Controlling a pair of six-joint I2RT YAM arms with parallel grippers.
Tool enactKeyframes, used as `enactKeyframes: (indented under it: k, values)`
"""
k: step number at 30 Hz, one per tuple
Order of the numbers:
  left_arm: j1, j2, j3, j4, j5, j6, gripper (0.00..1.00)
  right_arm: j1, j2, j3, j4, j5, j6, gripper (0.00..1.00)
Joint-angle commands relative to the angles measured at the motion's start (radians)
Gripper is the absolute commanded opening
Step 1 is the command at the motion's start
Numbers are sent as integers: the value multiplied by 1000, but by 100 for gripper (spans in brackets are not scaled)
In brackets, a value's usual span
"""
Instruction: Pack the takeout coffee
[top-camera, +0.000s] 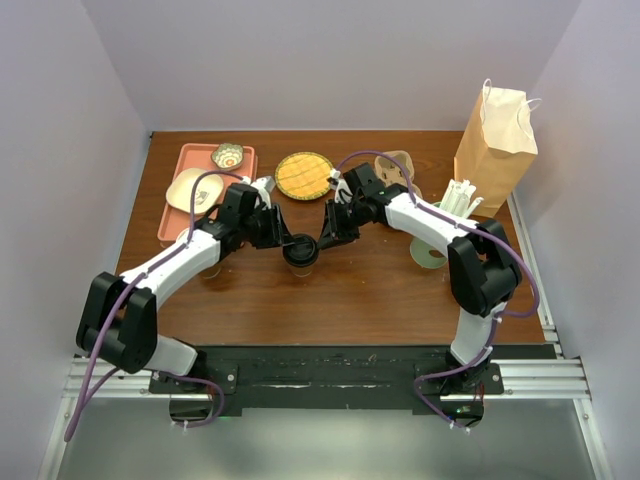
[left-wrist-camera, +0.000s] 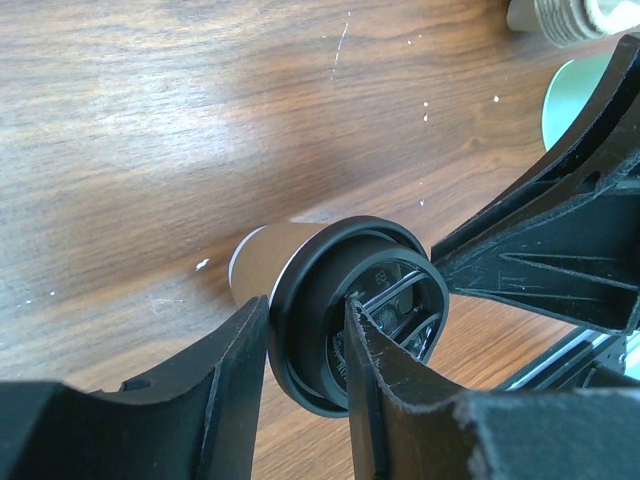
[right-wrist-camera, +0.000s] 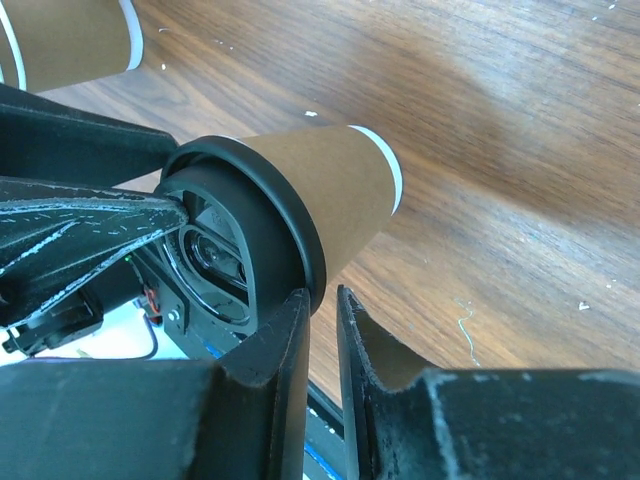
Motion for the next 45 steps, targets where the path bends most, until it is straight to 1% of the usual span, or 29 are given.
enactKeyframes:
  k: [1,4,7,8,10,11,12,15,17,19,27,30,36,39,41,44,45]
  values:
    - [-10,34,-105,-182,-42,-24,37,6,45,-56,-52,211,-63,18]
    - [-13,12,-109,-186,-37,-48,37,6,31,-1,-87,199,-86,20]
    - [-12,-8,-92,-194,-34,-65,37,6,-15,85,-129,162,-88,29]
    - [-12,-6,-82,-194,-33,-65,37,5,-23,125,-145,150,-88,36]
    - [-12,-3,-69,-202,-26,-71,37,5,-43,157,-164,107,-93,42]
    - [-12,-1,-65,-202,-23,-73,37,5,-50,168,-159,90,-94,47]
    - [-12,-1,-62,-200,-19,-73,37,6,-55,170,-153,75,-93,50]
    - [-12,-4,-56,-197,-14,-79,38,8,-58,170,-136,35,-88,55]
    - [-12,-4,-56,-195,-10,-82,38,9,-46,161,-123,-2,-85,62]
    - [-13,-6,-52,-195,-6,-82,38,12,-34,153,-113,-16,-80,65]
    - [-13,-11,-55,-183,7,-79,38,42,6,118,-80,-34,-83,66]
    - [-13,-12,-62,-172,18,-79,38,54,22,102,-81,-16,-90,66]
    - [-13,-23,-80,-140,50,-84,38,66,32,33,-37,-1,-77,63]
    - [-13,-31,-88,-120,70,-81,38,66,26,13,-30,19,-74,59]
    - [-13,-29,-66,-125,73,-65,40,66,22,-4,-27,36,-71,58]
    - [-12,-11,18,-204,41,-18,44,66,15,-16,-30,50,-70,56]
    - [-10,2,73,-224,30,5,46,66,15,-17,-30,51,-70,56]
